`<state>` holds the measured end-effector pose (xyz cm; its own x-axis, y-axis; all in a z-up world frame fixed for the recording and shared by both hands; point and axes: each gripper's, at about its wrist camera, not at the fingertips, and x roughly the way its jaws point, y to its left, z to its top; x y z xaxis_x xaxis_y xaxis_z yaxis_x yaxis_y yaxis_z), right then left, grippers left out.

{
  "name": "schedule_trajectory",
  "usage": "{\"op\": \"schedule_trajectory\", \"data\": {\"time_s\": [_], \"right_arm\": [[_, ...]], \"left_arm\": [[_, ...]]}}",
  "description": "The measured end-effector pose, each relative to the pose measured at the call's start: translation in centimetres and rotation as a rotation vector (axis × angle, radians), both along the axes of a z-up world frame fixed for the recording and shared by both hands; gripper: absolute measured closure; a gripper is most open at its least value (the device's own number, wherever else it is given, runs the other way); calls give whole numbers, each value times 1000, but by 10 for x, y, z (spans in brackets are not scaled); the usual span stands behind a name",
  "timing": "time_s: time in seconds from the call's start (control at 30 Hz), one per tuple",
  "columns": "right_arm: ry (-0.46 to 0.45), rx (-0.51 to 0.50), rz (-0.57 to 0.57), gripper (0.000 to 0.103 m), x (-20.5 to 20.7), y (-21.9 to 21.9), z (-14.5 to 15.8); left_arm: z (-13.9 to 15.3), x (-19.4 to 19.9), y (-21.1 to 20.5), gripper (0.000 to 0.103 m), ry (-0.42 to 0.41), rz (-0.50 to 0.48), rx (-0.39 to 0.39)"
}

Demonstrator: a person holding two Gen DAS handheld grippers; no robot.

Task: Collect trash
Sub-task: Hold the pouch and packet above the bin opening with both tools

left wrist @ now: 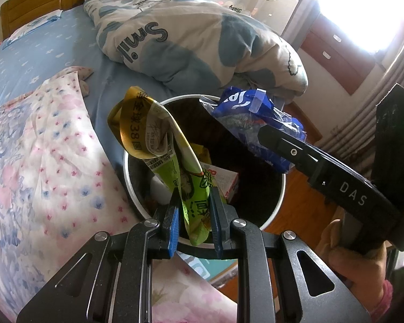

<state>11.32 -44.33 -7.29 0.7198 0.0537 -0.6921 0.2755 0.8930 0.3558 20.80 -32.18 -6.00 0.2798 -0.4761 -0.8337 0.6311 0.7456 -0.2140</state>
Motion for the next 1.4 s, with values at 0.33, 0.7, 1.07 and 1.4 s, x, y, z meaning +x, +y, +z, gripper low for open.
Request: {"op": "schedule_trajectory", "data": {"time_s": [0.33, 0.7, 1.07, 1.4], "right_arm": [[11, -3, 4, 52, 6, -2, 2], [20, 1, 10, 51, 11, -2, 0], [25, 6, 10, 51, 13, -1, -5], [26, 7, 11, 51, 13, -2, -4]], "left_arm": [[-1, 2, -2, 85, 3, -1, 2], [-5, 5, -2, 85, 12, 4, 4], [-7, 7, -3, 85, 15, 6, 9], [-7, 8, -5, 85, 13, 6, 11]]}}
